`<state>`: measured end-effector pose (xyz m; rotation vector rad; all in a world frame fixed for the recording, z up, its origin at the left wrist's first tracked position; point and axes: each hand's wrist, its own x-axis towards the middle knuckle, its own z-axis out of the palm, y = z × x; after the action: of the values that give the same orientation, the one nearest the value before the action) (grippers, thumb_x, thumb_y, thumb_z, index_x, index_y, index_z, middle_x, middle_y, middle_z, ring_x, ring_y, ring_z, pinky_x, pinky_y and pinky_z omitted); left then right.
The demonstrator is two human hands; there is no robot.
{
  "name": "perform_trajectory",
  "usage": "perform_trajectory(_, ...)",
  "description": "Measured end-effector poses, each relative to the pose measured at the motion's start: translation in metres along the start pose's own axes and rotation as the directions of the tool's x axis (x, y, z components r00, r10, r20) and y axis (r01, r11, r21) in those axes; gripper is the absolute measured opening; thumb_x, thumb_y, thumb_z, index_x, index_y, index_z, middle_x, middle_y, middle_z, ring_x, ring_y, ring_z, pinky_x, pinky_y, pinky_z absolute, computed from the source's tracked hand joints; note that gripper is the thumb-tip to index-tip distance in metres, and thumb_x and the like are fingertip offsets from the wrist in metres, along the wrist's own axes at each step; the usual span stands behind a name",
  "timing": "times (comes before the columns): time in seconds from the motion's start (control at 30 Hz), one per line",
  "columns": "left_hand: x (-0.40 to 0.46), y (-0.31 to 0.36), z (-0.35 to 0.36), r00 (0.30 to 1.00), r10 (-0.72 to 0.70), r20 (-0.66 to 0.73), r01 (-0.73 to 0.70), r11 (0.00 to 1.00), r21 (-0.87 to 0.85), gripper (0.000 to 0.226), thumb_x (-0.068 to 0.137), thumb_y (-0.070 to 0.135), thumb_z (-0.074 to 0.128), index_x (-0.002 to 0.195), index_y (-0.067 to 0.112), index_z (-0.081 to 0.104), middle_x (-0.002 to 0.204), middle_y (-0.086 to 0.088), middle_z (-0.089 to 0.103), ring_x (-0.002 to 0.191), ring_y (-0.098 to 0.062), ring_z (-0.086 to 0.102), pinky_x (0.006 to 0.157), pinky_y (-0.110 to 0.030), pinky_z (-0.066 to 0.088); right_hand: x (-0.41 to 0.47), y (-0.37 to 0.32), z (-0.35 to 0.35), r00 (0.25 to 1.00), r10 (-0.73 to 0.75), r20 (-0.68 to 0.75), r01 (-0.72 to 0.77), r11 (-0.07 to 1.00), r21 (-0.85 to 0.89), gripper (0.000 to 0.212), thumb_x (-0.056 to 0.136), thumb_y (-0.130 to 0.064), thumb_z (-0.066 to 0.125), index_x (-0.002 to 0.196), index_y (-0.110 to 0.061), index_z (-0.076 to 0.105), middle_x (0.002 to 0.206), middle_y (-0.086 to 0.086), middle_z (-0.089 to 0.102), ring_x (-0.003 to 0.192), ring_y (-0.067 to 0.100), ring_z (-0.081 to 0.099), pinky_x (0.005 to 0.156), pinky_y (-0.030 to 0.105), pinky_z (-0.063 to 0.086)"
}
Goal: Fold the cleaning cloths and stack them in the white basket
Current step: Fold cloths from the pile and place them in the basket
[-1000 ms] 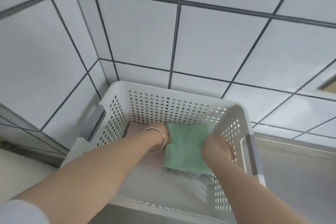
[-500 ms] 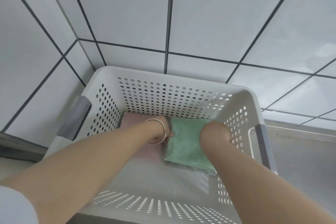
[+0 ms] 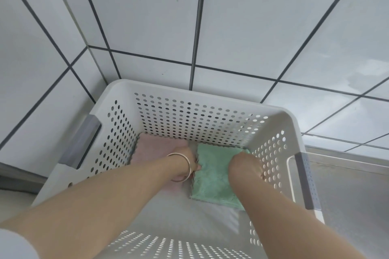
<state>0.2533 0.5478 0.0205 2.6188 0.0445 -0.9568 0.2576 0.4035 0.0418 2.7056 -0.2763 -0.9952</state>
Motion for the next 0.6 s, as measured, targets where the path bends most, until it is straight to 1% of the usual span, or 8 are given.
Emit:
perform_trajectory(0.1,-0.004,0.002,-0.001,0.991,0.052,-0.126,-0.046,0.997,0.055,0.037,0.086,0.031,0.061,0.114,0.007,0.055,0.106,-0.01,0.064,0.095,-0.025,0.059,0.077,-0.031,0.047,0.0,0.001,-0.003,1.0,-0.005,-0.001,0.005,0.999,0.036,0.038,0.092,0.001,0.042,0.127,-0.005,0.053,0.129,0.012,0.054,0.115,0.03,0.056,0.083,0.037,0.052)
perform_trajectory(0.17,-0.012,0.008,-0.004,0.941,0.191,-0.281,-0.128,0.965,0.229,0.04,0.085,0.033,0.06,0.115,0.011,0.046,0.108,-0.006,0.057,0.09,-0.023,0.054,0.07,-0.032,0.044,0.0,0.0,-0.004,0.999,-0.051,-0.01,0.051,0.999,0.016,0.037,0.091,0.0,0.043,0.126,-0.006,0.054,0.129,0.011,0.054,0.116,0.03,0.055,0.084,0.037,0.051)
perform_trajectory(0.23,-0.017,0.013,0.0,0.861,0.393,-0.324,-0.263,0.888,0.377,0.05,0.085,0.043,0.055,0.123,0.014,0.039,0.124,-0.004,0.046,0.107,-0.022,0.047,0.08,-0.033,0.04,-0.004,-0.008,0.0,0.988,-0.136,-0.069,0.131,0.988,-0.077,0.038,0.091,-0.005,0.043,0.129,-0.005,0.05,0.132,0.013,0.049,0.121,0.031,0.048,0.09,0.038,0.05)
perform_trajectory(0.3,-0.017,0.013,0.009,0.842,0.502,-0.196,-0.355,0.791,0.499,0.076,0.083,0.059,0.048,0.141,0.016,0.025,0.146,-0.003,0.025,0.134,-0.022,0.024,0.104,-0.04,0.028,-0.014,-0.014,0.01,0.971,-0.216,-0.101,0.2,0.969,-0.144,0.047,0.094,-0.016,0.042,0.138,-0.001,0.038,0.139,0.018,0.037,0.129,0.034,0.035,0.1,0.04,0.042)
perform_trajectory(0.37,-0.013,0.01,0.022,0.872,0.489,-0.028,-0.374,0.701,0.607,0.091,0.082,0.068,0.039,0.149,0.018,0.004,0.157,-0.002,-0.002,0.144,-0.021,-0.005,0.114,-0.049,0.006,-0.023,-0.015,0.019,0.972,-0.226,-0.057,0.221,0.972,-0.083,0.063,0.094,-0.024,0.044,0.146,0.0,0.017,0.15,0.024,0.015,0.139,0.037,0.017,0.108,0.042,0.032)
perform_trajectory(0.43,-0.009,0.006,0.03,0.893,0.449,0.046,-0.376,0.684,0.624,0.092,0.083,0.071,0.032,0.149,0.021,-0.008,0.156,-0.001,-0.017,0.142,-0.021,-0.019,0.112,-0.05,-0.01,-0.025,-0.008,0.025,0.976,-0.213,-0.049,0.216,0.974,0.065,0.072,0.095,-0.026,0.045,0.148,0.0,0.004,0.153,0.024,-0.003,0.143,0.037,0.003,0.112,0.042,0.022)
perform_trajectory(0.5,-0.006,0.005,0.031,0.896,0.436,0.08,-0.388,0.685,0.617,0.09,0.084,0.071,0.029,0.148,0.023,-0.012,0.154,-0.002,-0.023,0.14,-0.023,-0.024,0.111,-0.049,-0.014,-0.021,0.0,0.027,0.977,-0.192,-0.089,0.208,0.944,0.256,0.074,0.093,-0.025,0.047,0.147,0.0,0.004,0.154,0.02,-0.004,0.143,0.035,0.003,0.114,0.043,0.016)
perform_trajectory(0.6,-0.005,0.006,0.029,0.903,0.413,0.12,-0.39,0.67,0.632,0.089,0.085,0.07,0.029,0.147,0.024,-0.015,0.152,-0.002,-0.027,0.139,-0.024,-0.026,0.111,-0.049,-0.014,-0.016,0.003,0.033,0.973,-0.22,-0.076,0.233,0.926,0.297,0.078,0.09,-0.024,0.052,0.147,-0.001,0.004,0.155,0.017,-0.005,0.143,0.033,0.003,0.115,0.044,0.015)
